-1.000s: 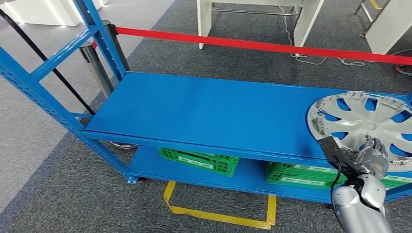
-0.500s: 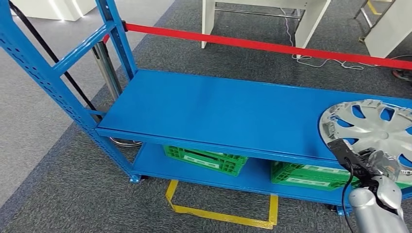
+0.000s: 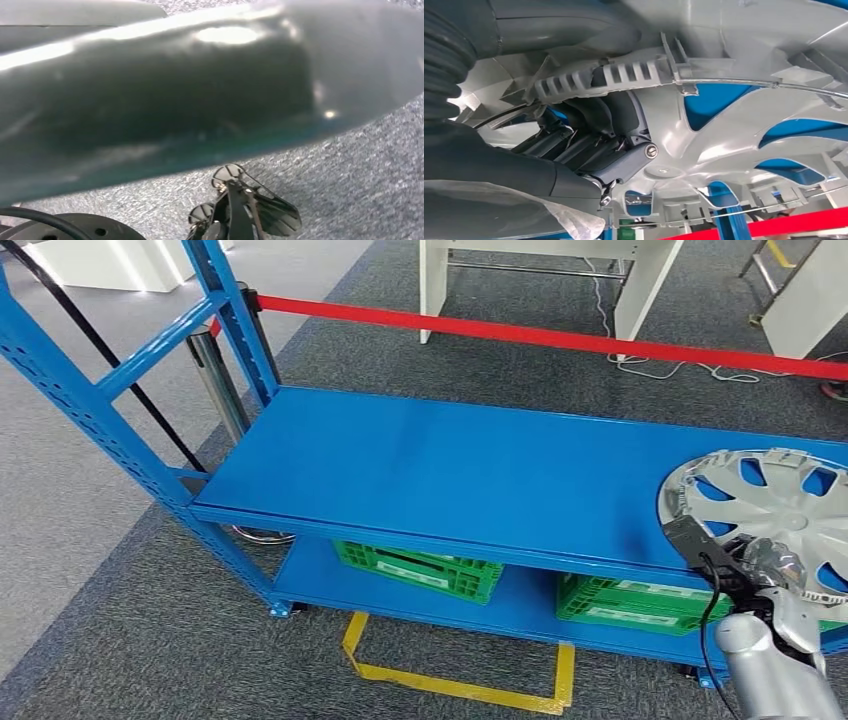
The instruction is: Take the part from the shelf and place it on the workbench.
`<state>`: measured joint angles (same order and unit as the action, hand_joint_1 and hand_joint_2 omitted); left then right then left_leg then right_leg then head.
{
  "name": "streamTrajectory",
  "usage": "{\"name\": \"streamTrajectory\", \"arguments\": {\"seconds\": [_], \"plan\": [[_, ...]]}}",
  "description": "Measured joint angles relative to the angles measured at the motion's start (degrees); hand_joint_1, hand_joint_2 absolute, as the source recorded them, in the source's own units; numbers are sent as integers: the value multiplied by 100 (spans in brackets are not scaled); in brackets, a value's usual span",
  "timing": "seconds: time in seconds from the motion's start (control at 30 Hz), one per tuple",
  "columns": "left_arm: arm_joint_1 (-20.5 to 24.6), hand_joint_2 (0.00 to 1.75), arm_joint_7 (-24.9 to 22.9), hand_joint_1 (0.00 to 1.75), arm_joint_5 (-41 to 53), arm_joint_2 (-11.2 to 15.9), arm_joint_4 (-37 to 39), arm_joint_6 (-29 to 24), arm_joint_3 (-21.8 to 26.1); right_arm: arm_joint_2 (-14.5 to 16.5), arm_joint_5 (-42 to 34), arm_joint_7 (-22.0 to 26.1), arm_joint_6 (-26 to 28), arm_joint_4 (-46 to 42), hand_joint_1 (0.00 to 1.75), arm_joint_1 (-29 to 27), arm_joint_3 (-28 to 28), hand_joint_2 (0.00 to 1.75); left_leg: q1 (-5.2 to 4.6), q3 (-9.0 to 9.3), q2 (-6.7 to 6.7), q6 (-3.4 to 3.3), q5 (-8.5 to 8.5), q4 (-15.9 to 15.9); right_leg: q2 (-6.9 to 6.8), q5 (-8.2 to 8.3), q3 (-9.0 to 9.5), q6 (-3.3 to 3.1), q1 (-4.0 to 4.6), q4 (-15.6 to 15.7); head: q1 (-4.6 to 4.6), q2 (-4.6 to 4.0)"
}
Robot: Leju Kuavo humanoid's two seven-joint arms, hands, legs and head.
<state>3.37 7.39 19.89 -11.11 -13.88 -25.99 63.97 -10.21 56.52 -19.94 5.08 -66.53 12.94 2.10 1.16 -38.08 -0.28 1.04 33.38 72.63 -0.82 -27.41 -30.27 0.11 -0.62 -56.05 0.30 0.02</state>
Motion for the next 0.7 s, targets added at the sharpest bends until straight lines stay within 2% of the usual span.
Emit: {"name": "streamTrajectory", "arguments": {"seconds": [0.07,0.13,0.27,0.3,0.33,0.4,0.43,0.47,0.5,0.53,0.6,0.63,0.7], "plan": [[0,0,1,0,0,5,0,-25,19,-17,-27,18,-25,45,175,41,-15,175,49,321,-1,49,-385,-691,8,-25,0,52,-29,-38,-1,0],[9,0,4,0,0,-10,0,-36,36,-48,-72,66,-44,73,175,78,-25,175,61,565,-17,31,-557,-1245,30,-59,-41,142,-29,-108,-14,0],[14,0,55,0,0,-27,-1,-37,72,-101,-214,261,-48,147,175,82,-35,175,25,559,-12,-165,-569,-1352,58,-73,-123,285,-51,-136,-20,0],[17,0,83,0,-1,-29,-1,-25,83,-113,-244,306,-35,162,175,79,-36,175,21,551,-2,-209,-585,-1362,61,-155,-186,303,-60,-241,-8,0],[20,0,125,0,-9,-32,-3,-5,91,-124,-280,362,-7,172,175,73,-37,175,17,538,7,-246,-601,-1372,62,-300,-309,311,-64,-471,4,0],[21,87,250,0,-26,-40,-10,42,101,-137,-360,506,94,176,175,25,-42,175,-12,498,15,-292,-618,-1371,65,-670,-675,307,-58,-1227,29,0],[17,131,332,0,-31,-43,-17,56,103,-141,-402,589,162,160,175,-22,-45,175,-27,481,15,-303,-624,-1370,66,-789,-844,301,-55,-1571,32,0],[10,175,426,0,-27,-44,-26,63,105,-146,-438,668,226,123,175,-80,-49,175,-39,472,15,-310,-628,-1370,68,-807,-930,291,-52,-1747,32,0],[2,175,533,0,-23,-46,-36,74,105,-155,-469,748,292,61,175,-142,-54,175,-47,470,13,-312,-629,-1369,69,-718,-907,275,-50,-1701,33,0],[-4,175,641,0,-20,-49,-46,95,105,-168,-490,814,346,-23,175,-205,-60,175,-51,473,11,-313,-630,-1369,69,-541,-771,255,-48,-1431,33,0],[-3,175,815,0,-19,-58,-64,151,106,-197,-508,904,417,-237,175,-327,-84,175,-65,472,7,-298,-628,-1362,65,-213,-375,213,-36,-641,35,0],[0,175,867,0,-20,-63,-73,181,108,-208,-513,926,430,-347,175,-385,-100,175,-73,461,6,-275,-632,-1359,66,-133,-228,197,-26,-356,32,0],[0,175,934,0,-15,-71,-84,225,115,-223,-526,981,474,-534,175,-494,-123,175,-81,435,5,-212,-650,-1360,72,-129,-143,175,1,-182,29,0]]}}
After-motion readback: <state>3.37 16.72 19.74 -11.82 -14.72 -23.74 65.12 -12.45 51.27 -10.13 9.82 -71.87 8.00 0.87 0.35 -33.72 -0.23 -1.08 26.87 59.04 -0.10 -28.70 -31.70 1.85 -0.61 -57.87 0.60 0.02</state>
